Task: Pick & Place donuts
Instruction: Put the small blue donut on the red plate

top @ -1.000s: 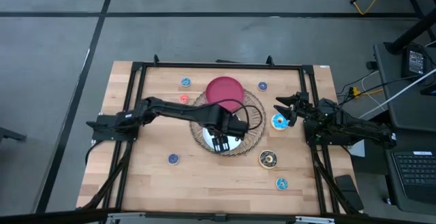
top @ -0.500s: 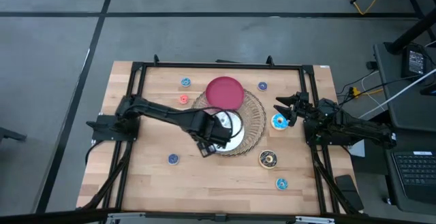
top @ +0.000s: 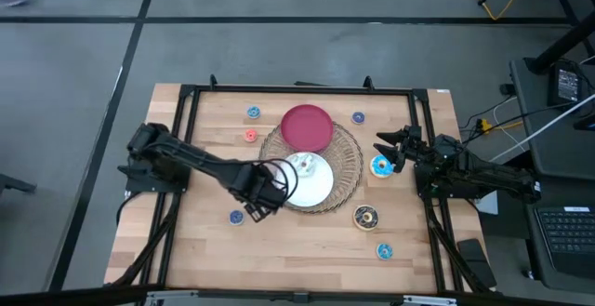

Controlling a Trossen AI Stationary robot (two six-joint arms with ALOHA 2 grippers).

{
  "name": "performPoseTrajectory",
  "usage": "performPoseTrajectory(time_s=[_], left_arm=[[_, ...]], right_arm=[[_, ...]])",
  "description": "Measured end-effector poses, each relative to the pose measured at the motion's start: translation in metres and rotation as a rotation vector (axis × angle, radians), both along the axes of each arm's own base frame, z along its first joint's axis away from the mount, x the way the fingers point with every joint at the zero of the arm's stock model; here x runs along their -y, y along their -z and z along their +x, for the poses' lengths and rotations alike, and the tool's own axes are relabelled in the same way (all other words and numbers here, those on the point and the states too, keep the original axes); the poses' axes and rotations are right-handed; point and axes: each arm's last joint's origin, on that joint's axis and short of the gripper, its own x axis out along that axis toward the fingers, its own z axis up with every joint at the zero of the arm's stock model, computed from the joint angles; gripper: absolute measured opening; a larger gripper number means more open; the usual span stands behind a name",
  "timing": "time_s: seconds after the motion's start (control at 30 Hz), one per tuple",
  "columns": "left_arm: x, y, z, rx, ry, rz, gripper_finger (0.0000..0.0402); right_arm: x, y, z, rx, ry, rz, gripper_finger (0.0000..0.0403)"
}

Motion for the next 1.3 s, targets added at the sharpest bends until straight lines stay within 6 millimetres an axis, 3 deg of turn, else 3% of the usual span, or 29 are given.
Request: performPoseTrajectory(time_s=[0.37, 0.7, 1.3], left_arm=[[0.021, 0.044, -0.024, -0.029, -0.058, -0.013, 0.0245], [0.026, 0.078, -0.035, -0.033, -0.087, -0.044, 0.0245], [0.032, 0.107, -0.049, -0.020, -0.115, -0.077, 0.0245]], right_arm=[[0.000, 0.000, 0.000, 0.000, 0.000, 0.000, 0.0271], [0.000, 0.000, 0.000, 0.000, 0.000, 0.000, 0.0271], [0.000, 0.000, 0.000, 0.000, 0.000, 0.000, 0.0271]])
